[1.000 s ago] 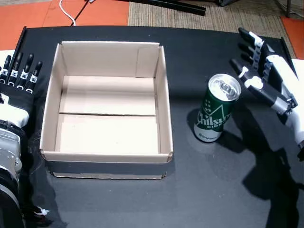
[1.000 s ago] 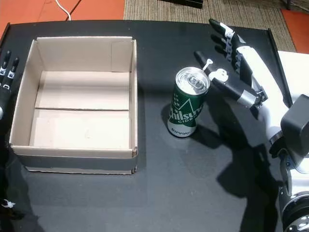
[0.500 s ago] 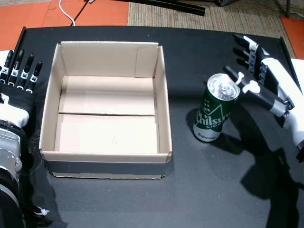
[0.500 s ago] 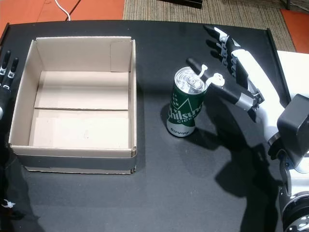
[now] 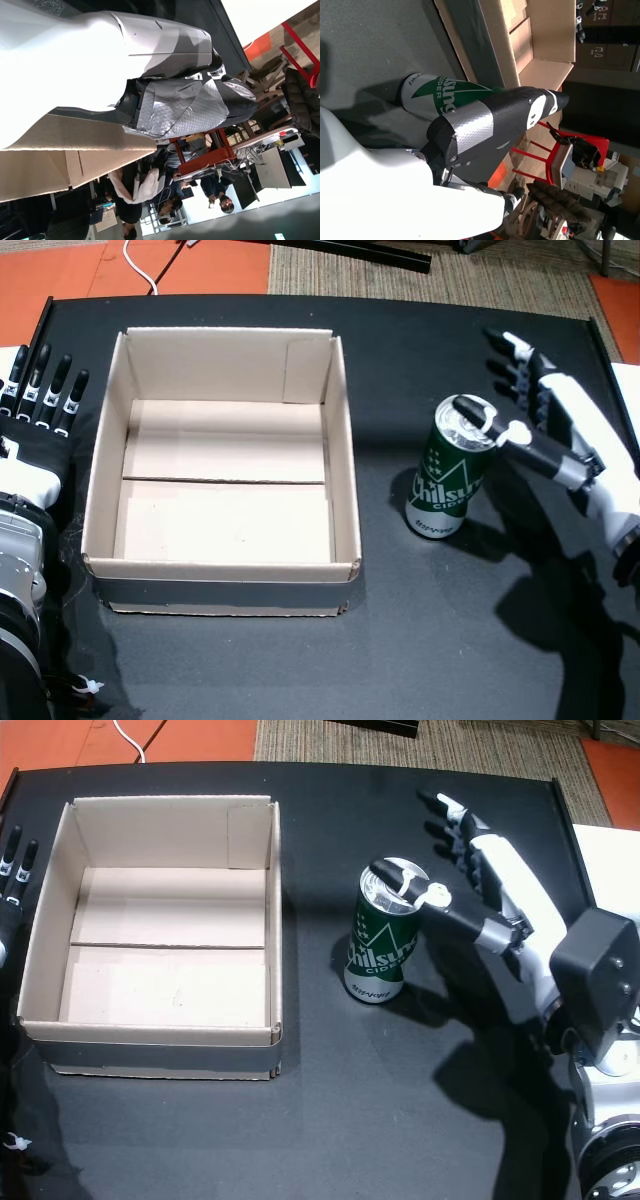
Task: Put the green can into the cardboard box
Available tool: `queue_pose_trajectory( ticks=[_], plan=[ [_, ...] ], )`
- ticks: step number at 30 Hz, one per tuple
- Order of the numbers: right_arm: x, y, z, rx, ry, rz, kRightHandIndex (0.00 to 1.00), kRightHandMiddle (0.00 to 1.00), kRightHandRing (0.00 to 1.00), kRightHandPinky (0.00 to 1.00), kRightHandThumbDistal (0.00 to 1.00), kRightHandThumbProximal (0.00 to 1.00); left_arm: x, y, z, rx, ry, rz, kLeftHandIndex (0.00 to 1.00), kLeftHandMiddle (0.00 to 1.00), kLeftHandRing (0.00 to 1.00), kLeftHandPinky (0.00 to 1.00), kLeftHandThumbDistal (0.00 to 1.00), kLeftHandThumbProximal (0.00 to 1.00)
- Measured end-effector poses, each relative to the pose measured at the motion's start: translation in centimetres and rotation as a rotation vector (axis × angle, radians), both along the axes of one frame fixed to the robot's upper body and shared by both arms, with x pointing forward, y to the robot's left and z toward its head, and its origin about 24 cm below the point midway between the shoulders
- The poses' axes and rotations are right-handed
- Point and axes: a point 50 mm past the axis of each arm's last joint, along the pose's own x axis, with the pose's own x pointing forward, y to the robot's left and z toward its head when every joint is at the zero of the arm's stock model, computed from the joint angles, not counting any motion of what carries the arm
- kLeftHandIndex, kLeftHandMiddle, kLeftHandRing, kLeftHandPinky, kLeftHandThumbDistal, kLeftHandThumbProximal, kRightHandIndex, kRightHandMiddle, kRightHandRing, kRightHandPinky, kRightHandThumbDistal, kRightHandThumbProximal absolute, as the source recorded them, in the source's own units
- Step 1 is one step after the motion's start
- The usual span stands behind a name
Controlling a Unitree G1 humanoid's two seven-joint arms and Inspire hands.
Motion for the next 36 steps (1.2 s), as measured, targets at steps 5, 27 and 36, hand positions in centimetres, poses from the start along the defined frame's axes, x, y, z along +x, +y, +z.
queue_pose_trajectory(
  ticks=[5, 27, 36],
  plan=[
    [0.1, 0.3, 0.0, -0.025, 0.011, 0.019, 1.00, 1.00, 1.00, 1.00, 1.00, 0.64, 0.0, 0.0, 0.0, 0.000, 0.000, 0.000, 0.48, 0.54, 0.76, 0.86, 0.00, 0.94],
    [-0.3, 2.8, -0.8, -0.158, 0.094, 0.279, 1.00, 1.00, 1.00, 1.00, 1.00, 0.56, 0.0, 0.0, 0.0, 0.001, 0.013, 0.005, 0.54, 0.57, 0.77, 0.90, 0.00, 0.97],
    [-0.3, 2.5, -1.5, -0.149, 0.134, 0.228, 1.00, 1.00, 1.00, 1.00, 1.00, 0.59, 0.0, 0.0, 0.0, -0.001, 0.013, 0.007, 0.57, 0.61, 0.80, 0.92, 0.00, 1.00]
  ],
)
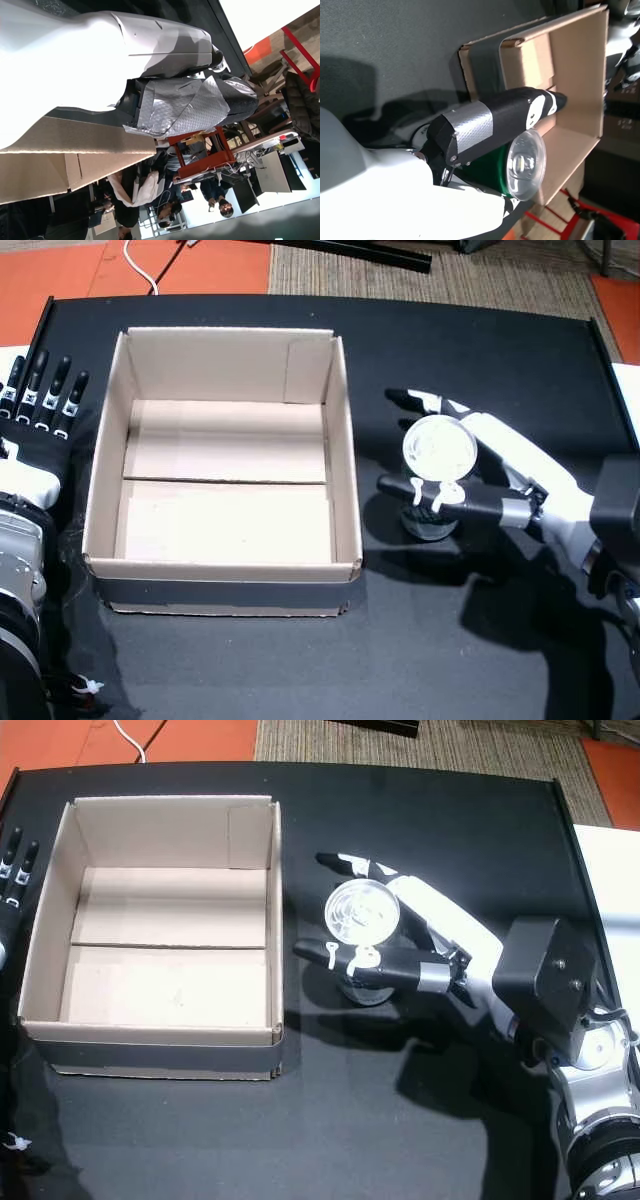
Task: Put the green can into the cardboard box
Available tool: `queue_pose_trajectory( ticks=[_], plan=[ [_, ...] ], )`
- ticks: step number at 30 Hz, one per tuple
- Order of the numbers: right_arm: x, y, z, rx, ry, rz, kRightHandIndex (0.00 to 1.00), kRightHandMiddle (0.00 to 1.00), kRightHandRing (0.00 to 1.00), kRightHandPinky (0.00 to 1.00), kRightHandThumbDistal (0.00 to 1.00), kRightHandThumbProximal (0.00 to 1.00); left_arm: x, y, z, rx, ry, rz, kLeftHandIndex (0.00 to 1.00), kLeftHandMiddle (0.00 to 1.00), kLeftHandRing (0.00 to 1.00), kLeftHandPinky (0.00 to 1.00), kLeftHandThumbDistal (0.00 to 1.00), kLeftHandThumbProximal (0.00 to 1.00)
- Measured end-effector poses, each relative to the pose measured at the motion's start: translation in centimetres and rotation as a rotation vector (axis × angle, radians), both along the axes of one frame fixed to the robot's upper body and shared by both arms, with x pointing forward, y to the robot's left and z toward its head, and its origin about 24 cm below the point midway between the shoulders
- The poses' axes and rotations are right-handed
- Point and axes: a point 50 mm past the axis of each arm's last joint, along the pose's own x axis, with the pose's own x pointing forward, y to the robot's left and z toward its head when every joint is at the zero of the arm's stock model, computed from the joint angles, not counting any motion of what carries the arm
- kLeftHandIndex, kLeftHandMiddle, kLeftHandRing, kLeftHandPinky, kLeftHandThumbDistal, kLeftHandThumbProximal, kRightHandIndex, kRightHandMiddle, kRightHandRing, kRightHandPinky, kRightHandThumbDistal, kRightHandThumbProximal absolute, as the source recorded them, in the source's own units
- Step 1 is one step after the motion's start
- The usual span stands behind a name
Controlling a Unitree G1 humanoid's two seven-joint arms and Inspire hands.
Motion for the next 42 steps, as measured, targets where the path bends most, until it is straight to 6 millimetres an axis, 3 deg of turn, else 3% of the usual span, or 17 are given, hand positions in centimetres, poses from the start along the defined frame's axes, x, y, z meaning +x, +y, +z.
queue_pose_trajectory(
  ticks=[5, 7, 10, 13, 16, 19, 21, 23, 28, 31, 34, 36, 37, 38, 39, 41, 42],
  plan=[
    [0.3, -0.1, -0.2, -0.006, 0.009, -0.061, 0.96, 0.96, 0.98, 0.96, 1.00, 0.50, 0.0, 0.1, 0.0, -0.003, -0.006, 0.002, 0.53, 0.56, 0.75, 0.90, 0.00, 0.99],
    [0.6, -0.1, 0.1, -0.009, -0.005, -0.084, 0.90, 0.92, 0.94, 0.90, 1.00, 0.49, 0.0, 0.2, 0.1, -0.006, -0.008, 0.006, 0.55, 0.57, 0.71, 0.90, 0.00, 0.97],
    [1.2, 0.0, 0.9, -0.018, -0.046, -0.116, 0.90, 0.91, 0.93, 0.90, 1.00, 0.44, -0.1, 0.3, 0.0, -0.016, -0.010, 0.011, 0.56, 0.55, 0.66, 0.88, 0.00, 0.98],
    [1.6, 0.3, 1.3, -0.060, -0.077, -0.133, 0.90, 0.90, 0.93, 0.91, 0.97, 0.48, -0.1, 0.4, 0.0, -0.022, -0.012, 0.017, 0.52, 0.51, 0.61, 0.84, 0.00, 1.00],
    [1.7, 0.3, 1.2, -0.116, -0.087, -0.147, 0.88, 0.89, 0.93, 0.91, 0.90, 0.43, -0.1, 0.4, 0.1, -0.023, -0.013, 0.019, 0.49, 0.49, 0.58, 0.83, 0.00, 1.00],
    [1.7, 0.3, 1.1, -0.144, -0.078, -0.155, 0.87, 0.87, 0.91, 0.87, 0.92, 0.38, -0.1, 0.5, 0.1, -0.021, -0.013, 0.020, 0.50, 0.48, 0.56, 0.82, 0.00, 1.00],
    [1.9, 0.3, 1.2, -0.148, -0.073, -0.158, 0.85, 0.85, 0.88, 0.83, 0.88, 0.26, -0.1, 0.5, 0.1, -0.022, -0.013, 0.020, 0.50, 0.48, 0.56, 0.81, 0.00, 1.00],
    [2.1, 0.3, 1.4, -0.152, -0.067, -0.159, 0.83, 0.81, 0.83, 0.80, 0.93, 0.23, -0.1, 0.5, 0.1, -0.024, -0.013, 0.019, 0.47, 0.46, 0.56, 0.80, 0.00, 1.00],
    [2.2, 1.1, 1.4, -0.140, -0.034, -0.106, 0.78, 0.76, 0.76, 0.72, 1.00, 0.33, 0.0, 0.4, 0.2, -0.025, -0.013, 0.020, 0.48, 0.48, 0.58, 0.84, 0.00, 1.00],
    [2.1, 1.4, 1.3, -0.117, -0.011, -0.078, 0.77, 0.73, 0.75, 0.71, 0.98, 0.21, 0.0, 0.4, 0.2, -0.027, -0.014, 0.020, 0.50, 0.51, 0.61, 0.89, 0.00, 1.00],
    [2.1, 1.6, 1.2, -0.079, 0.018, -0.063, 0.72, 0.69, 0.70, 0.70, 0.78, 0.00, 0.1, 0.4, 0.3, -0.029, -0.006, 0.023, 0.51, 0.54, 0.63, 0.91, 0.00, 1.00],
    [2.1, 1.6, 1.1, -0.056, 0.047, -0.058, 0.70, 0.66, 0.67, 0.69, 0.69, 0.00, 0.2, 0.5, 0.4, -0.030, -0.008, 0.023, 0.54, 0.56, 0.65, 0.91, 0.00, 1.00],
    [2.1, 1.7, 1.0, -0.037, 0.065, -0.056, 0.66, 0.62, 0.63, 0.68, 0.58, 0.00, 0.2, 0.5, 0.5, -0.030, -0.010, 0.024, 0.55, 0.56, 0.65, 0.91, 0.00, 1.00],
    [2.1, 1.8, 0.9, -0.011, 0.087, -0.053, 0.61, 0.57, 0.59, 0.64, 0.40, 0.00, 0.2, 0.5, 0.6, -0.030, -0.011, 0.024, 0.56, 0.57, 0.65, 0.90, 0.00, 0.99],
    [2.1, 1.9, 0.8, 0.013, 0.104, -0.049, 0.57, 0.54, 0.56, 0.62, 0.32, 0.00, 0.2, 0.5, 0.6, -0.030, -0.012, 0.024, 0.56, 0.57, 0.65, 0.90, 0.00, 0.99],
    [2.1, 2.3, 0.7, 0.049, 0.126, -0.030, 0.47, 0.43, 0.46, 0.54, 0.06, 0.00, 0.2, 0.5, 0.6, -0.031, -0.012, 0.025, 0.55, 0.58, 0.67, 0.91, 0.00, 0.99],
    [2.0, 2.6, 0.6, 0.053, 0.132, -0.015, 0.40, 0.38, 0.44, 0.52, 0.01, 0.00, 0.2, 0.5, 0.6, -0.032, -0.013, 0.026, 0.55, 0.58, 0.66, 0.91, 0.00, 0.99]
  ],
)
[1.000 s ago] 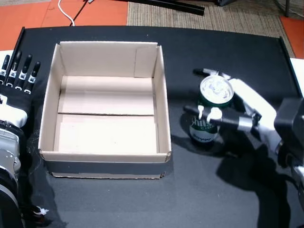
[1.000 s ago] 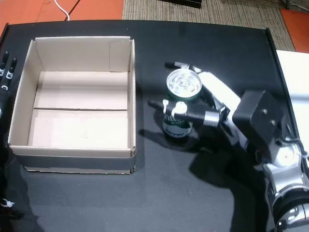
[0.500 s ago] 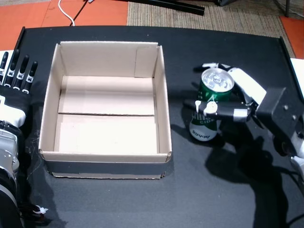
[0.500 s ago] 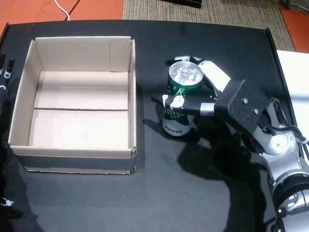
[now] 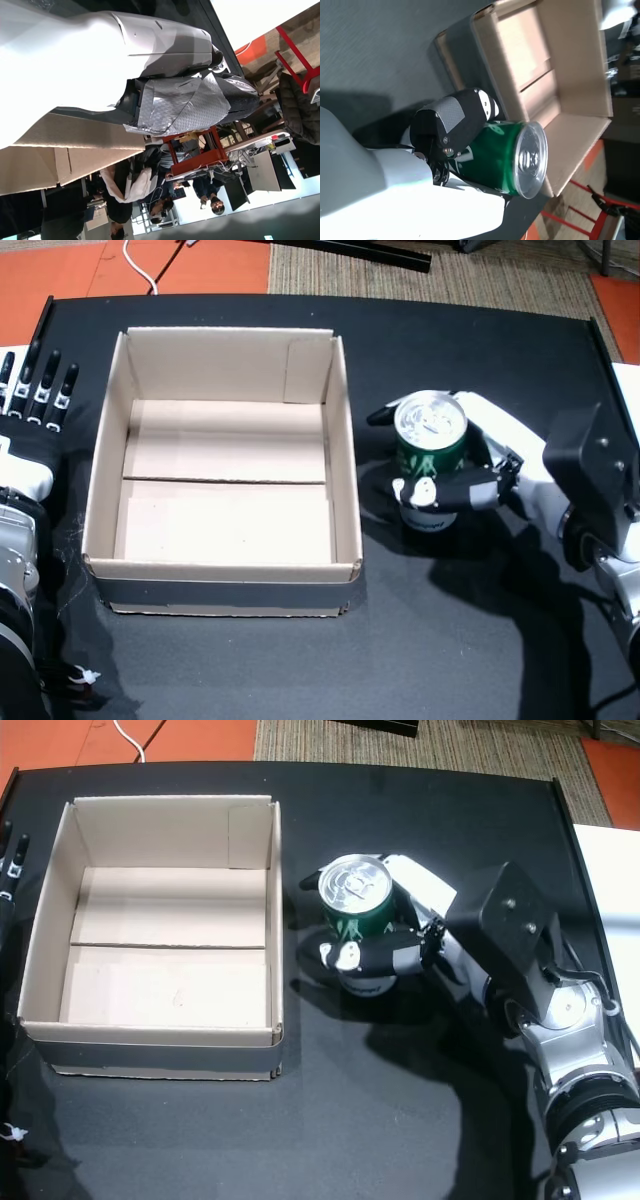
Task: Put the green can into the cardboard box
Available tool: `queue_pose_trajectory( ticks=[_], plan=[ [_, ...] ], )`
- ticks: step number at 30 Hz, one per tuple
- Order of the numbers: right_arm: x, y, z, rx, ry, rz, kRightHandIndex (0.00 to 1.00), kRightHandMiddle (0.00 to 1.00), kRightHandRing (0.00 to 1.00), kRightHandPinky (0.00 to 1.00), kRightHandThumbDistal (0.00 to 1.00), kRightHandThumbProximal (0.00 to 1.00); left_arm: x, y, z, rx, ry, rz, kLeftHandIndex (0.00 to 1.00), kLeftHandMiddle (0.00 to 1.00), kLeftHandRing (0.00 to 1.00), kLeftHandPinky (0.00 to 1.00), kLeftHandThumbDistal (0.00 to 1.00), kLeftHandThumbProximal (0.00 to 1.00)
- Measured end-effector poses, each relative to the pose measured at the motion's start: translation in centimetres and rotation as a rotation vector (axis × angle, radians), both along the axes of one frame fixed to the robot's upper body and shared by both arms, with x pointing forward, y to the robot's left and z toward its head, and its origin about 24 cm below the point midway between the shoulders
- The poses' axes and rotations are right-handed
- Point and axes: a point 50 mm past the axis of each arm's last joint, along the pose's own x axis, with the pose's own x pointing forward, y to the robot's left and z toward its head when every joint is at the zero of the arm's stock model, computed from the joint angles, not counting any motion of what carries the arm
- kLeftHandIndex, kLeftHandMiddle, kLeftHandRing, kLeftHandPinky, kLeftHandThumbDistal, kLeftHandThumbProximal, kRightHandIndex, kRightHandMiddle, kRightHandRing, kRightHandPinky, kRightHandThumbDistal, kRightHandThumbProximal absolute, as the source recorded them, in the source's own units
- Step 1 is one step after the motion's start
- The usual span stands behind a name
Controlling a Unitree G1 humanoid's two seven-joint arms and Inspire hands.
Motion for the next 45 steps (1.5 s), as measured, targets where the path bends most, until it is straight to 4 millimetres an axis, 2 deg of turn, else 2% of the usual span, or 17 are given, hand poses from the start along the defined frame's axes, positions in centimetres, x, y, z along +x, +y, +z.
queue_pose_trajectory(
  ticks=[3, 8, 10, 15, 20, 24, 28, 34, 36, 38, 39, 41, 43, 44, 45],
  plan=[
    [-0.1, 0.7, -0.1, 0.012, 0.006, 0.022, 0.25, 0.28, 0.36, 0.45, 0.00, 0.00, 0.0, 0.0, 0.0, -0.002, -0.001, 0.001, 0.55, 0.57, 0.64, 0.90, 0.00, 0.97],
    [0.0, 1.2, 0.1, 0.020, -0.035, 0.007, 0.01, 0.02, 0.10, 0.35, 0.00, 0.00, 0.0, 0.0, 0.1, -0.009, -0.003, 0.000, 0.56, 0.57, 0.66, 0.90, 0.00, 0.94],
    [0.0, 1.3, 0.3, 0.020, -0.073, -0.002, 0.00, 0.00, 0.01, 0.31, 0.00, 0.00, 0.0, 0.0, 0.1, -0.013, -0.004, 0.002, 0.55, 0.56, 0.63, 0.88, 0.00, 0.94],
    [0.0, 1.4, 0.6, 0.019, -0.105, -0.002, 0.00, 0.00, 0.00, 0.23, 0.00, 0.00, 0.0, 0.1, 0.1, -0.012, -0.004, 0.003, 0.50, 0.50, 0.58, 0.82, 0.00, 0.99],
    [0.1, 1.4, 0.6, -0.001, -0.119, -0.024, 0.00, 0.00, 0.02, 0.14, 0.00, 0.00, 0.0, 0.1, 0.1, -0.012, -0.004, 0.003, 0.47, 0.49, 0.56, 0.83, 0.00, 1.00],
    [0.1, 1.4, 0.6, -0.058, -0.151, -0.041, 0.01, 0.06, 0.11, 0.14, 0.00, 0.00, 0.0, 0.1, 0.1, -0.013, -0.002, 0.003, 0.46, 0.46, 0.56, 0.81, 0.00, 1.00],
    [0.1, 1.2, 0.8, -0.099, -0.195, -0.053, 0.00, 0.07, 0.15, 0.17, 0.00, 0.00, 0.0, 0.1, 0.0, -0.012, 0.006, 0.006, 0.46, 0.47, 0.55, 0.80, 0.00, 1.00],
    [0.3, 0.4, 2.0, -0.071, -0.287, -0.110, 0.00, 0.00, 0.09, 0.17, 0.00, 0.00, 0.0, 0.1, 0.1, -0.010, 0.004, 0.004, 0.51, 0.51, 0.59, 0.85, 0.00, 1.00],
    [0.6, 0.3, 3.0, -0.061, -0.363, -0.142, 0.00, 0.00, 0.02, 0.15, 0.00, 0.00, 0.0, 0.0, 0.1, -0.010, 0.004, 0.004, 0.52, 0.52, 0.59, 0.85, 0.00, 1.00],
    [0.9, 0.1, 4.5, -0.059, -0.471, -0.187, 0.00, 0.00, 0.00, 0.15, 0.00, 0.00, 0.0, 0.0, 0.0, -0.011, 0.004, 0.004, 0.52, 0.51, 0.58, 0.84, 0.00, 1.00],
    [1.1, 0.0, 5.6, -0.052, -0.541, -0.221, 0.00, 0.00, 0.00, 0.14, 0.00, 0.20, 0.0, 0.0, 0.0, -0.012, 0.004, 0.004, 0.52, 0.51, 0.57, 0.83, 0.00, 1.00],
    [1.4, -0.4, 7.5, -0.053, -0.664, -0.280, 0.00, 0.00, 0.00, 0.16, 0.00, 0.30, 0.0, 0.0, 0.0, -0.013, 0.004, 0.004, 0.50, 0.48, 0.56, 0.82, 0.00, 1.00],
    [1.6, -0.9, 9.5, -0.051, -0.788, -0.349, 0.00, 0.00, 0.00, 0.17, 0.00, 0.33, 0.1, -0.1, 0.0, -0.013, 0.004, 0.003, 0.48, 0.47, 0.56, 0.82, 0.00, 1.00],
    [1.7, -1.0, 10.3, -0.054, -0.833, -0.372, 0.00, 0.00, 0.00, 0.17, 0.05, 0.43, 0.1, -0.1, 0.0, -0.012, 0.004, 0.002, 0.47, 0.45, 0.56, 0.82, 0.00, 1.00],
    [1.8, -1.1, 11.3, -0.057, -0.886, -0.405, 0.00, 0.00, 0.00, 0.17, 0.06, 0.47, 0.1, -0.1, 0.0, -0.012, 0.004, 0.001, 0.45, 0.45, 0.57, 0.82, 0.00, 1.00]
  ],
)
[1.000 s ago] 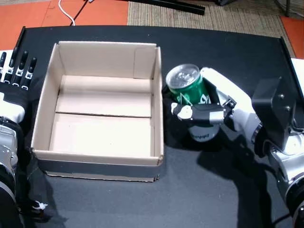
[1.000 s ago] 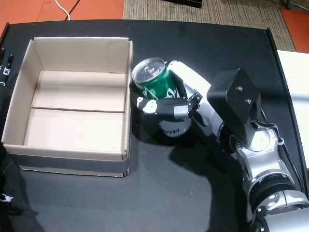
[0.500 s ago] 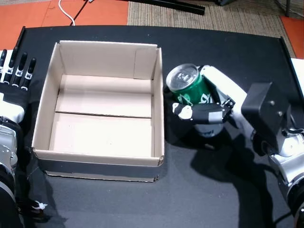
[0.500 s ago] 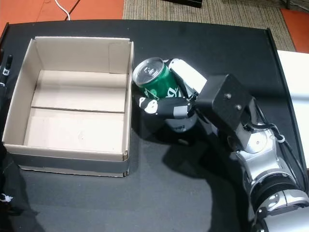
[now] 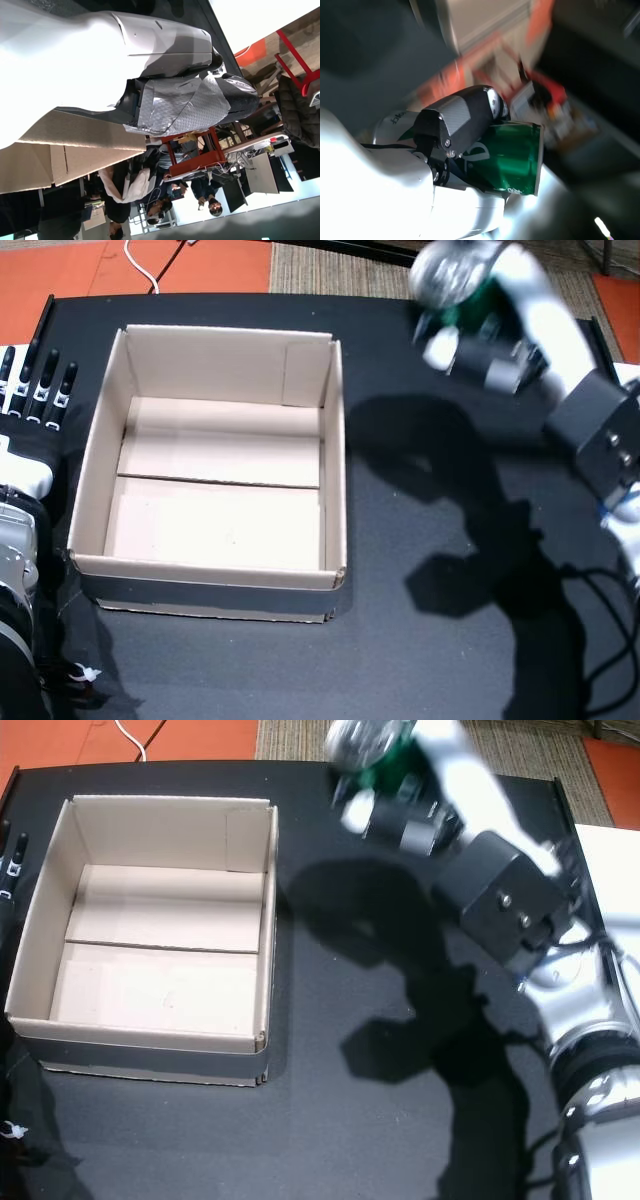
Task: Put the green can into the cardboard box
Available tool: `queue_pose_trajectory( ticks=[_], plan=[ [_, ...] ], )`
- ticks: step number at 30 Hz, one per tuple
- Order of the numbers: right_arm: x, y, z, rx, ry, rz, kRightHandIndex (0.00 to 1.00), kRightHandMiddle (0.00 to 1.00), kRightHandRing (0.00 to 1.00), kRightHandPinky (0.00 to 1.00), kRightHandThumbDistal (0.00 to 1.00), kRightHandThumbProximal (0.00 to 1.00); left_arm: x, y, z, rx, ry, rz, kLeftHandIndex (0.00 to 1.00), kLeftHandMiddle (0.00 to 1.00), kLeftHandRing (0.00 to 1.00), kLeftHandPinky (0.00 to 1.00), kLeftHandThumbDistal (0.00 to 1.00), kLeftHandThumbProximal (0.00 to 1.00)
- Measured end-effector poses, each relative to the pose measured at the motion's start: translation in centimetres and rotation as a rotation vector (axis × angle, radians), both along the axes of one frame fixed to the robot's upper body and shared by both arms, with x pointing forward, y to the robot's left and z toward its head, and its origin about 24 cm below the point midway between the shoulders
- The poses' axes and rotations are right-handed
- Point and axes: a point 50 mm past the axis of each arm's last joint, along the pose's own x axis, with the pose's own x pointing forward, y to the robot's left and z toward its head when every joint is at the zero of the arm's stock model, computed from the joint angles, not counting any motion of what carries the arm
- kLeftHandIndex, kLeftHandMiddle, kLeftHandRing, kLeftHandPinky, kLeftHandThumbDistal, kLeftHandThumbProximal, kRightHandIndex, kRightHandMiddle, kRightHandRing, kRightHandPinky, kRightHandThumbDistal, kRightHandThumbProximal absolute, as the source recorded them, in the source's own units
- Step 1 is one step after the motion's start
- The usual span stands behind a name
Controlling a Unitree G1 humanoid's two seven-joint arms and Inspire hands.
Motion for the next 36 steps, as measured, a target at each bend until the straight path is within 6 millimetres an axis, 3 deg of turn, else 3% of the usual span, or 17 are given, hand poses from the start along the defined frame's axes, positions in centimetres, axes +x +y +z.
queue_pose_trajectory(
  ticks=[2, 5, 8, 11, 12, 14, 18, 21, 25, 29, 32, 35, 36],
  plan=[
    [0.1, -0.2, 1.5, 0.012, -0.102, -0.060, 0.00, 0.00, 0.00, 0.16, 0.03, 0.36, 0.0, -0.1, 0.0, 0.000, -0.003, -0.004, 0.46, 0.46, 0.59, 0.83, 0.00, 1.00],
    [-0.1, -0.3, 3.0, 0.013, -0.251, -0.128, 0.00, 0.00, 0.00, 0.16, 0.00, 0.40, 0.0, -0.2, 0.0, 0.001, -0.006, -0.008, 0.44, 0.45, 0.62, 0.83, 0.00, 1.00],
    [-0.5, -0.1, 3.9, 0.064, -0.376, -0.176, 0.00, 0.00, 0.00, 0.15, 0.00, 0.51, 0.0, -0.2, 0.0, 0.003, -0.005, -0.010, 0.43, 0.45, 0.63, 0.82, 0.00, 1.00],
    [-0.6, 0.2, 5.5, 0.116, -0.459, -0.173, 0.00, 0.00, 0.00, 0.15, 0.00, 0.40, 0.0, -0.3, 0.0, 0.003, -0.004, -0.011, 0.40, 0.44, 0.61, 0.81, 0.00, 1.00],
    [-0.6, 0.5, 5.9, 0.117, -0.472, -0.159, 0.00, 0.00, 0.00, 0.14, 0.03, 0.42, 0.0, -0.3, 0.0, 0.003, -0.004, -0.012, 0.40, 0.44, 0.61, 0.80, 0.00, 1.00],
    [-0.6, 1.1, 6.1, 0.107, -0.480, -0.134, 0.00, 0.00, 0.00, 0.14, 0.09, 0.44, 0.1, -0.3, 0.0, 0.002, -0.004, -0.012, 0.41, 0.45, 0.62, 0.81, 0.00, 1.00],
    [-0.3, 3.0, 5.7, 0.048, -0.441, -0.072, 0.00, 0.00, 0.00, 0.20, 0.03, 0.38, 0.1, -0.4, -0.1, -0.001, -0.006, -0.013, 0.44, 0.47, 0.66, 0.80, 0.00, 1.00],
    [0.0, 4.9, 5.6, -0.025, -0.393, -0.004, 0.00, 0.00, 0.00, 0.24, 0.02, 0.28, 0.1, -0.4, -0.1, -0.001, -0.008, -0.013, 0.46, 0.49, 0.70, 0.80, 0.00, 1.00],
    [0.2, 8.2, 6.3, -0.140, -0.310, 0.153, 0.00, 0.00, 0.00, 0.27, 0.10, 0.30, 0.1, -0.6, -0.1, -0.004, -0.010, -0.016, 0.45, 0.46, 0.69, 0.81, 0.00, 1.00],
    [0.0, 10.9, 5.9, -0.256, -0.236, 0.284, 0.00, 0.00, 0.00, 0.26, 0.20, 0.42, 0.1, -0.8, -0.2, -0.008, -0.009, -0.020, 0.43, 0.46, 0.67, 0.81, 0.00, 1.00],
    [-0.3, 12.9, 5.9, -0.336, -0.172, 0.387, 0.00, 0.00, 0.01, 0.28, 0.19, 0.36, 0.1, -0.9, -0.2, -0.009, -0.008, -0.021, 0.44, 0.47, 0.68, 0.83, 0.00, 0.99],
    [-0.6, 14.5, 6.4, -0.394, -0.161, 0.457, 0.00, 0.00, 0.05, 0.31, 0.12, 0.08, 0.1, -1.2, -0.3, -0.014, -0.006, -0.027, 0.49, 0.51, 0.73, 0.87, 0.00, 1.00],
    [-0.8, 14.9, 6.6, -0.407, -0.166, 0.470, 0.00, 0.00, 0.05, 0.31, 0.15, 0.03, 0.1, -1.2, -0.4, -0.015, -0.005, -0.029, 0.50, 0.53, 0.74, 0.88, 0.00, 1.00]
  ],
)
